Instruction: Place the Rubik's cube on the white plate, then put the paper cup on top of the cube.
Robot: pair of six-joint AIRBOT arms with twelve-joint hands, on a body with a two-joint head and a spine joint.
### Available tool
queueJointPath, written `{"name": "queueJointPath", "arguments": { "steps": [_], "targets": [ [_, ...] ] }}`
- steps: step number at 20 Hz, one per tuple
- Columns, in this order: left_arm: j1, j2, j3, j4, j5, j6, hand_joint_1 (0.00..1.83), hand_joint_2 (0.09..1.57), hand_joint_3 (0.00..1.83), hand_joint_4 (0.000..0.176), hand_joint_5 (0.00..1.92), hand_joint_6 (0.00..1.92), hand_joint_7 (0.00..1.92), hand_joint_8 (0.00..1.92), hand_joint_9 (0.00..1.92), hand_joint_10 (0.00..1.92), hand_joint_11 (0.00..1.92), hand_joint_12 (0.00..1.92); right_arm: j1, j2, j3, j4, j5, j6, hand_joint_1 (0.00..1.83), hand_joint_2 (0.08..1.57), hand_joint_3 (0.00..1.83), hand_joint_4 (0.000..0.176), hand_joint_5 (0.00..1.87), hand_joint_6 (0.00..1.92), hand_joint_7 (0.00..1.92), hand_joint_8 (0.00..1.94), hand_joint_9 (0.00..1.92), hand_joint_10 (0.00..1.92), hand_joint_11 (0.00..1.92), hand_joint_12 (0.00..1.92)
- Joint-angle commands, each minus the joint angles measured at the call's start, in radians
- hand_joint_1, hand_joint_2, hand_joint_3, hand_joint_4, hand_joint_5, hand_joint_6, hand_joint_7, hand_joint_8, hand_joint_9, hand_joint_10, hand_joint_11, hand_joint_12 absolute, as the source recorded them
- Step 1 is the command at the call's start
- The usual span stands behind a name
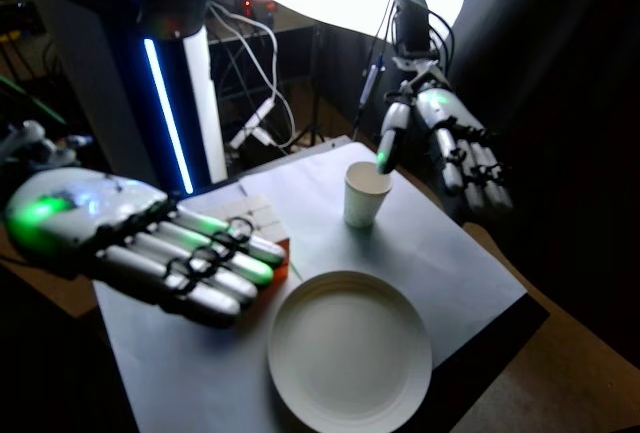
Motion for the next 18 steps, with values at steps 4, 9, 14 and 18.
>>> {"name": "queueJointPath", "arguments": {
  "steps": [4,9,14,18],
  "targets": [
    [-0.011,-0.003,0.003,-0.011,-0.124,-0.001,0.24,1.32,0.0,0.124,0.01,0.0,0.0,0.0,0.0,0.0,0.0,0.28,0.012,-0.004,0.004,-0.008,0.128,0.0,0.17,1.33,0.01,0.061,0.0,0.0,0.0,0.0,0.0,0.0,0.0,0.0],
    [-0.011,-0.001,0.002,-0.013,-0.132,-0.002,0.24,1.29,0.0,0.129,0.02,0.0,0.0,0.0,0.0,0.0,0.0,0.23,0.012,-0.001,0.0,-0.008,0.128,0.002,0.23,1.32,0.0,0.064,0.0,0.0,0.0,0.0,0.0,0.0,0.0,0.0],
    [-0.011,0.005,0.002,-0.023,-0.13,-0.002,0.24,1.28,0.0,0.123,0.02,0.0,0.0,0.0,0.0,0.0,0.0,0.23,-0.008,0.041,-0.008,-0.102,0.136,0.209,0.21,1.24,0.02,0.138,0.0,0.0,0.0,0.0,0.0,0.0,0.0,0.43],
    [-0.011,0.008,0.005,-0.031,-0.127,-0.002,0.26,1.3,0.0,0.1,0.01,0.0,0.0,0.0,0.0,0.0,0.0,0.23,-0.094,0.064,-0.01,-0.235,0.248,0.521,0.36,1.1,0.0,0.083,0.0,0.0,0.0,0.0,0.0,0.0,0.0,0.07]
  ]
}}
